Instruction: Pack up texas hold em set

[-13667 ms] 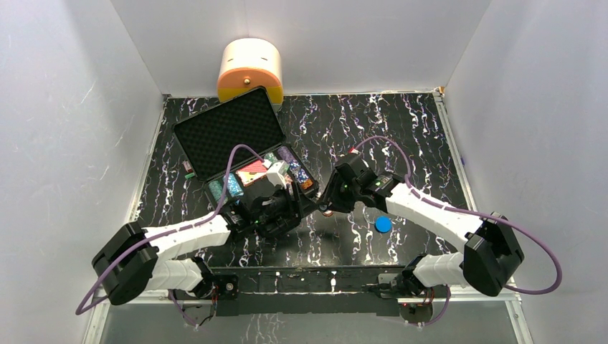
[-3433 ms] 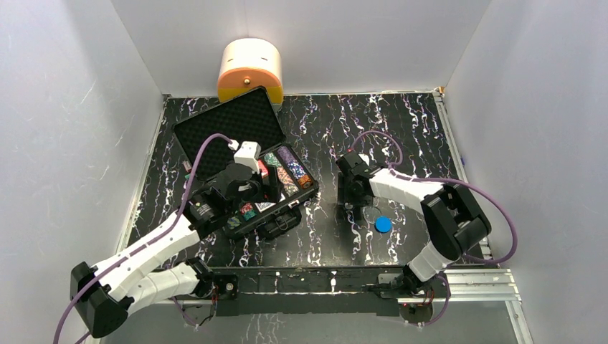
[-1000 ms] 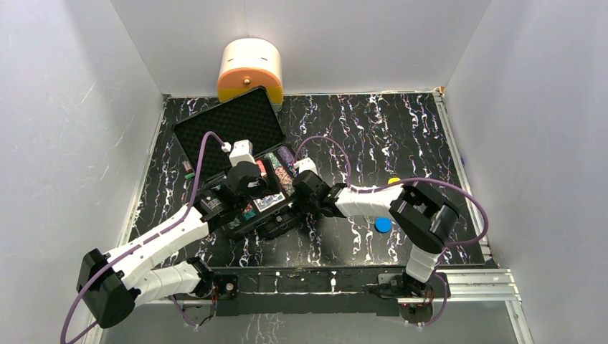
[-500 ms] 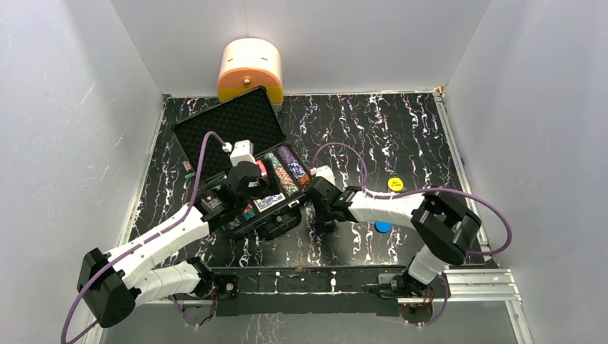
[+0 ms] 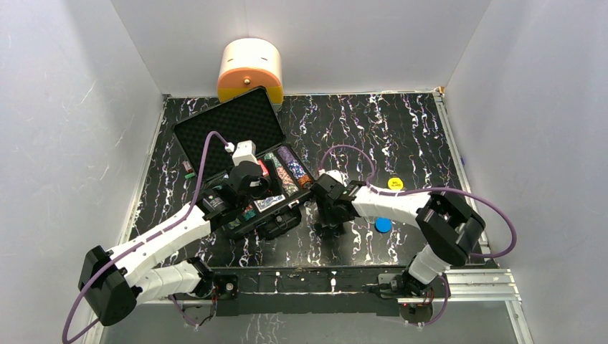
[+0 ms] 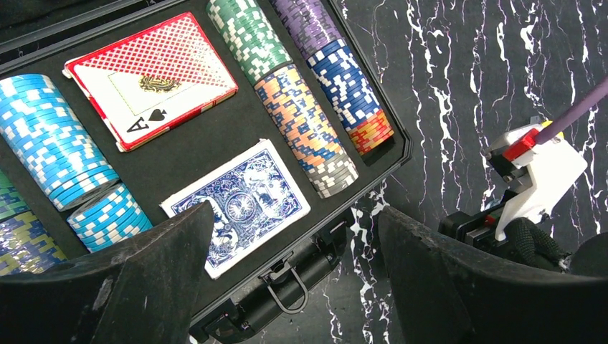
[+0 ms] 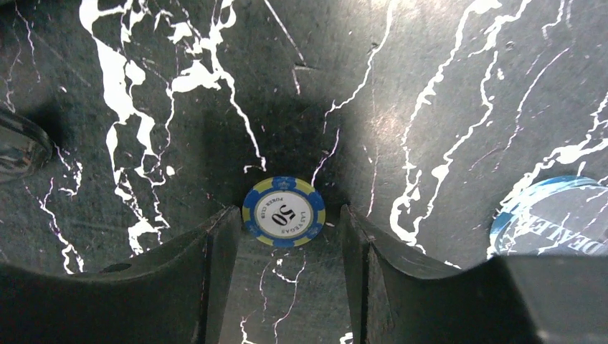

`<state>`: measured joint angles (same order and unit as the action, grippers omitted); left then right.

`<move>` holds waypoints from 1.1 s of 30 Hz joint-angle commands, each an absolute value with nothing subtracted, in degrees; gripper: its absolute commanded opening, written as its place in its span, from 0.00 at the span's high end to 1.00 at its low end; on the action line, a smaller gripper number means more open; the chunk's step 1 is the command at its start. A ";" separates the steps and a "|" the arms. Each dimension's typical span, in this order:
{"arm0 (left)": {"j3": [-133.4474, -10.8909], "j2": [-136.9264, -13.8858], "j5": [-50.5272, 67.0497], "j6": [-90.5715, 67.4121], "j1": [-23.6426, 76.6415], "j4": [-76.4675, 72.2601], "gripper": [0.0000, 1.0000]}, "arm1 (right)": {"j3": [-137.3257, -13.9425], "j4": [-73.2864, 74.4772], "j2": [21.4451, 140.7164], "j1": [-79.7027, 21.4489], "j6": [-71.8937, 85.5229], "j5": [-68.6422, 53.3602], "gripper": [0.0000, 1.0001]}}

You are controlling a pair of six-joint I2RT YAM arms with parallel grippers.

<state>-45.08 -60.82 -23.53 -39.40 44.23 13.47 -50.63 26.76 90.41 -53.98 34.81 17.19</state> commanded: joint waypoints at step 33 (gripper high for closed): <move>-40.44 -62.28 -5.90 -38.69 43.84 3.01 0.02 | -52.68 32.47 85.73 -49.58 37.92 18.56 0.55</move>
